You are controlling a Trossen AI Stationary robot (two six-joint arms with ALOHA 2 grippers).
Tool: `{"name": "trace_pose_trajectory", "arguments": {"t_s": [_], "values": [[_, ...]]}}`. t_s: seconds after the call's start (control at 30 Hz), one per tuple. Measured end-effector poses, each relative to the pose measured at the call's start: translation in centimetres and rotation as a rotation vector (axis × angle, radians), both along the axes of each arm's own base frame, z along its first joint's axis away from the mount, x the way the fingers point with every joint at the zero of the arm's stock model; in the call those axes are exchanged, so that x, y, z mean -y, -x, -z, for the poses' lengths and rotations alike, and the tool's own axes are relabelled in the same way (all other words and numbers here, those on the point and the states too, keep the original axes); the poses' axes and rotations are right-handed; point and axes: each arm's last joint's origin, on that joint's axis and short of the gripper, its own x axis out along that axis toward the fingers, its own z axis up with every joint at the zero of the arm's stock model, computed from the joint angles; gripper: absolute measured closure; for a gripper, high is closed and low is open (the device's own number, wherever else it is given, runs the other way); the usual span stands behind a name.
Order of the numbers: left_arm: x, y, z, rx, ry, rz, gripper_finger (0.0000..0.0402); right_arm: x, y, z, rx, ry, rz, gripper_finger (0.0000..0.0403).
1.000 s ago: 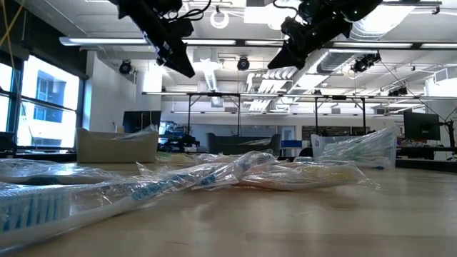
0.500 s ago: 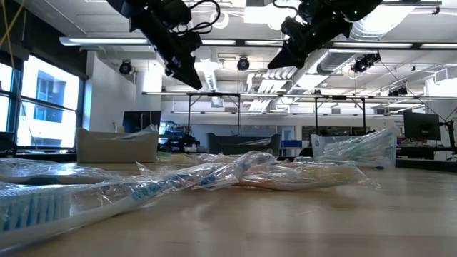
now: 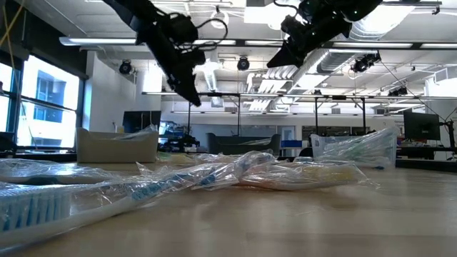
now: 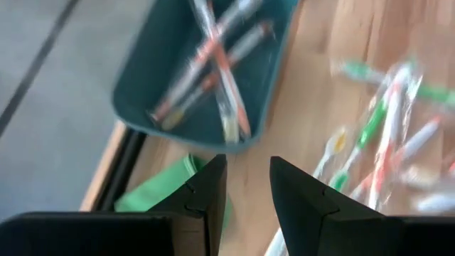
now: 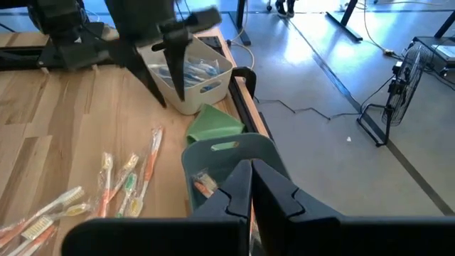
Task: Pick & Place Toothbrushes
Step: Put the orange toothbrush into the blue bin
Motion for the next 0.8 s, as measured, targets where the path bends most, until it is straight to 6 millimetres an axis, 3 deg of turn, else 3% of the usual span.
{"name": "trace_pose_trajectory", "arguments": {"t_s": [0.27, 0.5, 0.8], "values": [[0.2, 0.3, 1.6, -0.155, 0.004, 0.100, 0.0298, 0.0, 0.1, 0.1, -0.010, -0.011, 0.001, 0.0398], [0.2, 0.3, 1.6, -0.158, 0.006, 0.100, 0.0298, 0.0, 0.0, 0.1, -0.010, -0.011, 0.001, 0.0399], [-0.3, -0.2, 3.1, -0.201, 0.041, 0.014, 0.0297, 0.0, 0.0, 0.1, -0.010, -0.011, 0.000, 0.0398]]}}
